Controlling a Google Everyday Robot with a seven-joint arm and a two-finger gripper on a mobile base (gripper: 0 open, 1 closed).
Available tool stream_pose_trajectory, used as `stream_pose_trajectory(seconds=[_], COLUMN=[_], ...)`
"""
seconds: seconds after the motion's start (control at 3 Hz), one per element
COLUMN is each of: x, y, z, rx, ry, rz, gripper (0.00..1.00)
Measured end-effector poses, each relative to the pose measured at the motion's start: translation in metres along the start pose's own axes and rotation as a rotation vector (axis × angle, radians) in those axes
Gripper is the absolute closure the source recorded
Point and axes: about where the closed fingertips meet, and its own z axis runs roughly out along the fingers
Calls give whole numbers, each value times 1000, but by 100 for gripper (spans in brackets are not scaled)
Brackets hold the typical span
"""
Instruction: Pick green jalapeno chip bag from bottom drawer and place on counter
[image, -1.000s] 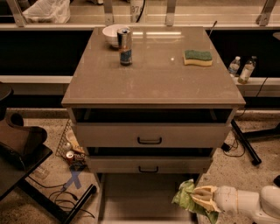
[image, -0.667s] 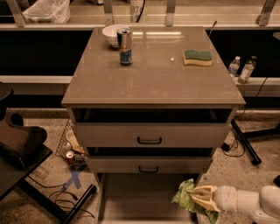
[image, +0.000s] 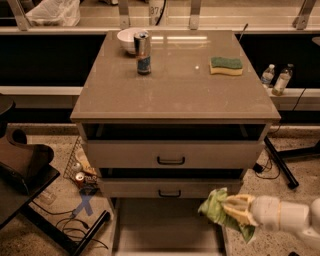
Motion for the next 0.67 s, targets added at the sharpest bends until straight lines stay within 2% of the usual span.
stream_pose_trajectory(seconds=[0.33, 0.67], x=[-67, -134], y=[-15, -32], z=[-30, -56], rx=[83, 143], ry=[26, 35], rz=[15, 17], gripper=[100, 100])
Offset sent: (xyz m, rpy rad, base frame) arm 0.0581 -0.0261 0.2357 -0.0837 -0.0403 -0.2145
